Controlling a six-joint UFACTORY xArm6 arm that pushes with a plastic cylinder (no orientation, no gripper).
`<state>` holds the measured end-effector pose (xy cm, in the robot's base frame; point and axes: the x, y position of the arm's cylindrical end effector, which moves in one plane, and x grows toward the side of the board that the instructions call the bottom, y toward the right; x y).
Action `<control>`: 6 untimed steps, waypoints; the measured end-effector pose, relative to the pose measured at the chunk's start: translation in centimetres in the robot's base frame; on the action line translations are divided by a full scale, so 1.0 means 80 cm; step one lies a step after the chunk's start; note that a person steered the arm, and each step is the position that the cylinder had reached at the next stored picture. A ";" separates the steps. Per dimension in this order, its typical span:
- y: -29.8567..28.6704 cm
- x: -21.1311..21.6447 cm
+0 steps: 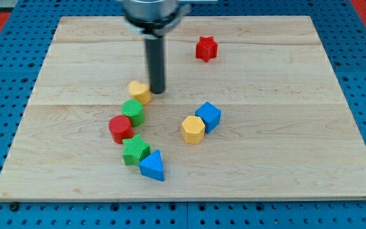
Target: Move the red star diagonally top left to the blue cube
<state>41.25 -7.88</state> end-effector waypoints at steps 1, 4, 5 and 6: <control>-0.081 0.005; 0.198 -0.097; 0.213 -0.162; 0.087 -0.163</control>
